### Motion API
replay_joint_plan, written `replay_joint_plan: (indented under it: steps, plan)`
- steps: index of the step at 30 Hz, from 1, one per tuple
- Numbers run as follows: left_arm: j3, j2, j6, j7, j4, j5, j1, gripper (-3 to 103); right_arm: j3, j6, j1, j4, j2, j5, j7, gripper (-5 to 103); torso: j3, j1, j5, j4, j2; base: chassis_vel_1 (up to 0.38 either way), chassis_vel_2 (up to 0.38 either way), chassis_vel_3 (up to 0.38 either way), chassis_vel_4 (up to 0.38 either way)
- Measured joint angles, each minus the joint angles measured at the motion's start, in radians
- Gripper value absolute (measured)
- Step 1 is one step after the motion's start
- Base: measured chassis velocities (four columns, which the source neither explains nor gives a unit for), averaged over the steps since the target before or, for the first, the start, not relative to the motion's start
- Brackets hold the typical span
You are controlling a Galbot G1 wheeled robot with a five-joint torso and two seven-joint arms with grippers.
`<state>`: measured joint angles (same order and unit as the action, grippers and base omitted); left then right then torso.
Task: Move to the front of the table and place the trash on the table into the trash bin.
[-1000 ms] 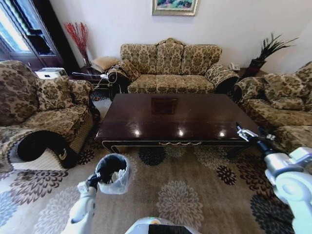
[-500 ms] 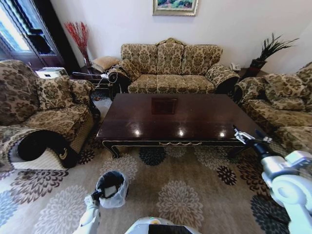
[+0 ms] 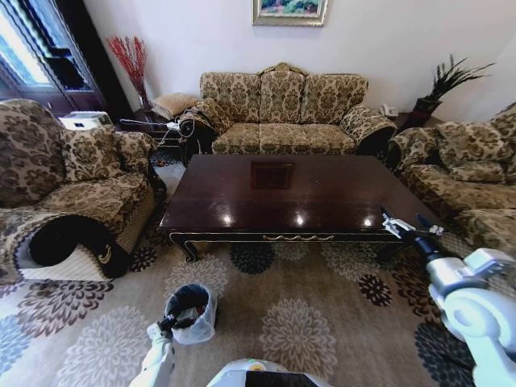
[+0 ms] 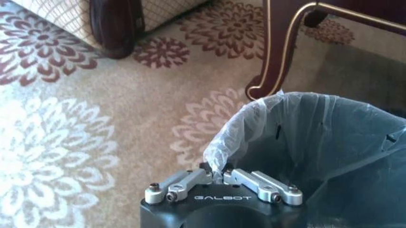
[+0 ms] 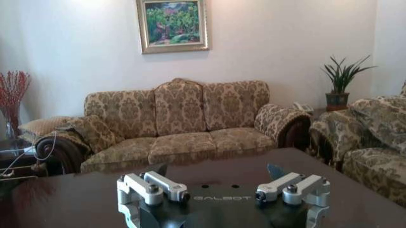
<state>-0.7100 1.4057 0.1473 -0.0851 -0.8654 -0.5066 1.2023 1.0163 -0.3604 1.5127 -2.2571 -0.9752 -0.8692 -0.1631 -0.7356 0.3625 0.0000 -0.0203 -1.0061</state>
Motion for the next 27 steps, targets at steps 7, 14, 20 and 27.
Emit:
replay_joint_plan:
  steps: [7, 14, 20, 27]
  plan:
    - [0.001, 0.013, 0.002, 0.032, -0.023, 0.0, 0.018, 5, -0.003, 0.0, -0.003, 0.0, 0.004, 0.001, 0.0, 100, 0.0, 0.0, 0.0002, -0.0002, 0.0, 0.0, 0.0, 0.0, 0.0]
    - [-0.001, 0.014, 0.011, 0.083, -0.055, 0.0, 0.048, 32, -0.003, -0.001, -0.011, 0.007, -0.004, 0.003, 0.001, 100, 0.0, 0.0, 0.0003, -0.0001, 0.0, 0.0, 0.0, 0.0, 0.0]
    - [-0.009, 0.001, 0.022, 0.083, -0.095, -0.036, 0.076, 54, -0.024, -0.005, -0.036, -0.005, -0.018, 0.009, 0.002, 100, 0.0, 0.0, 0.0, -0.0002, 0.0, 0.0, 0.0, 0.0, 0.0]
    - [-0.036, -0.039, 0.011, 0.056, -0.242, -0.119, 0.115, 81, -0.028, -0.01, -0.043, -0.024, -0.01, 0.006, 0.005, 100, 0.0, 0.0, 0.0001, 0.0, 0.0, 0.0, 0.0, 0.0, 0.0]
